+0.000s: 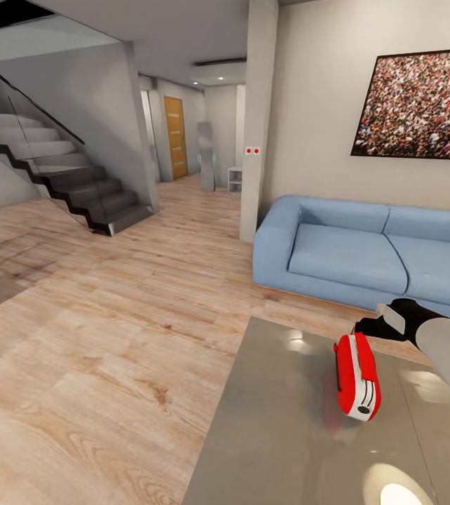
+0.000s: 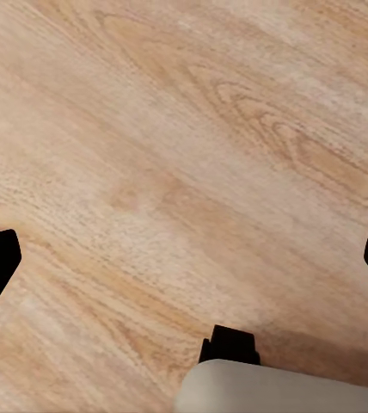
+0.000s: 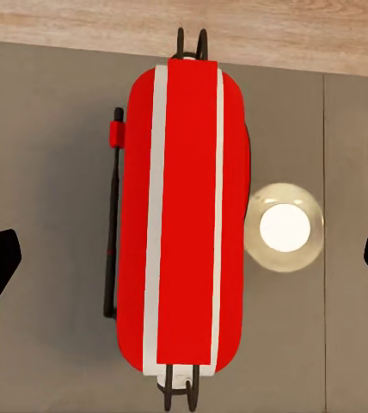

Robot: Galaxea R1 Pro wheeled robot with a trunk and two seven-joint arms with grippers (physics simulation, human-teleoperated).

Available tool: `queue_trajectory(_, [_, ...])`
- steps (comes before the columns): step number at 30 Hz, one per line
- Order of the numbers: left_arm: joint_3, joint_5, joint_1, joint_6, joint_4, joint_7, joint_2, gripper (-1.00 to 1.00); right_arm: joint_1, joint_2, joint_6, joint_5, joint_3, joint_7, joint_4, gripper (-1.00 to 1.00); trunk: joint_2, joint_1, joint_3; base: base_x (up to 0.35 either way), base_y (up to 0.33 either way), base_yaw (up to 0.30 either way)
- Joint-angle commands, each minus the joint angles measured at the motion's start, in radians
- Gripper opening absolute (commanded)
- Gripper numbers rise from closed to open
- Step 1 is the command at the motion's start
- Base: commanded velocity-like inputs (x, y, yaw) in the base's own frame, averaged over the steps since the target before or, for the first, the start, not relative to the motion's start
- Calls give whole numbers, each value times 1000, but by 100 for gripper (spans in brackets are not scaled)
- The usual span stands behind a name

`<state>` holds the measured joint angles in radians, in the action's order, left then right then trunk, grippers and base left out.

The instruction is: Turn on the radio receiver that's on the table in the living room.

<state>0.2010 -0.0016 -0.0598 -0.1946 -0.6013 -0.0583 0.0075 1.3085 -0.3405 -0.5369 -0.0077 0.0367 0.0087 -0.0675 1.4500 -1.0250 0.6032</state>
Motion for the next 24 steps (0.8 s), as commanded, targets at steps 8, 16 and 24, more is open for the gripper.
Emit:
queue_trajectory(8, [0, 0, 0, 0, 0, 0, 0, 100, 0, 0, 0, 0, -1, -3, 0, 100, 0, 0, 7, 4, -1, 0])
queue_trajectory(16, [0, 0, 0, 0, 0, 0, 0, 100, 0, 0, 0, 0, 0, -3, 0, 100, 0, 0, 20, 0, 0, 0])
queue_trajectory(24, [0, 0, 0, 0, 0, 0, 0, 100, 0, 0, 0, -1, 0, -2, 0, 100, 0, 0, 33, 0, 0, 0])
